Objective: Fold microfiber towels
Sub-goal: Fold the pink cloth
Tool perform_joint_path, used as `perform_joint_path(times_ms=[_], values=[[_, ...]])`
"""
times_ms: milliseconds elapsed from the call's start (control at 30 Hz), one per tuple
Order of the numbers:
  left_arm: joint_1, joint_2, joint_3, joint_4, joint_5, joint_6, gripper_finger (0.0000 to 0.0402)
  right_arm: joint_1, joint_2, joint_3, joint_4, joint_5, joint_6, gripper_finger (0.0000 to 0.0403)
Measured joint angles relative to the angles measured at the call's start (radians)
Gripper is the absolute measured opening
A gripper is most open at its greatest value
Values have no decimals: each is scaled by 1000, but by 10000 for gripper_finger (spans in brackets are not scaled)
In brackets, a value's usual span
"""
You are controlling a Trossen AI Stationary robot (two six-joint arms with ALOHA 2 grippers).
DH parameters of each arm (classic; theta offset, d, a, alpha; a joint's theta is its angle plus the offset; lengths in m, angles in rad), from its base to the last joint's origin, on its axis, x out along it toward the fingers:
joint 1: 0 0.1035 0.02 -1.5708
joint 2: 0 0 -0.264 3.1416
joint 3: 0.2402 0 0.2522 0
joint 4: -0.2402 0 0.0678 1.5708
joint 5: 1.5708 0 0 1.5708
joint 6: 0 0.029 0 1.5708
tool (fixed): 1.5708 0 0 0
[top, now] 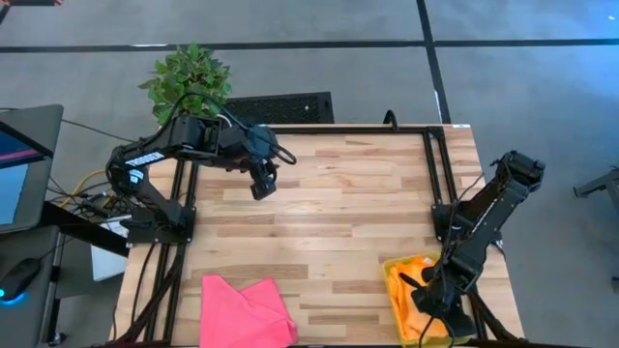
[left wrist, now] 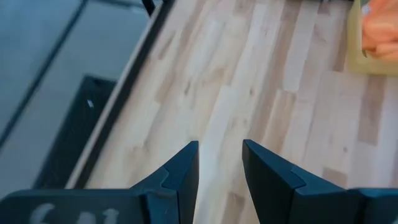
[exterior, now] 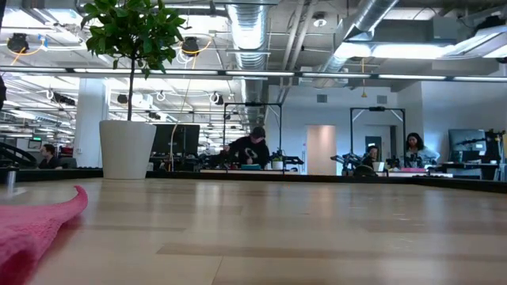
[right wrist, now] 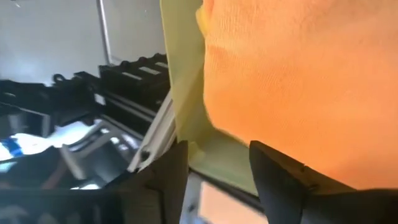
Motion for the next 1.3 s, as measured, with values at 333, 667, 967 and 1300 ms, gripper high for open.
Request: perform_joint_path(times_ms=[333,667,967,1300], values=[[-134,-8,-39,-148,89,-249,116,-85,-90,38,-32,-34,69,210],[-340,-12,-178,-148,178,-572,116,-210,-326,89,-63,311,37,197],[-487,-12,-310,-147,306,-891,116,-415,-424,111,-17,562,-229,194],[-627,-11,-544,-65,367,-1141,95,-677,-341,111,221,502,-469,196]])
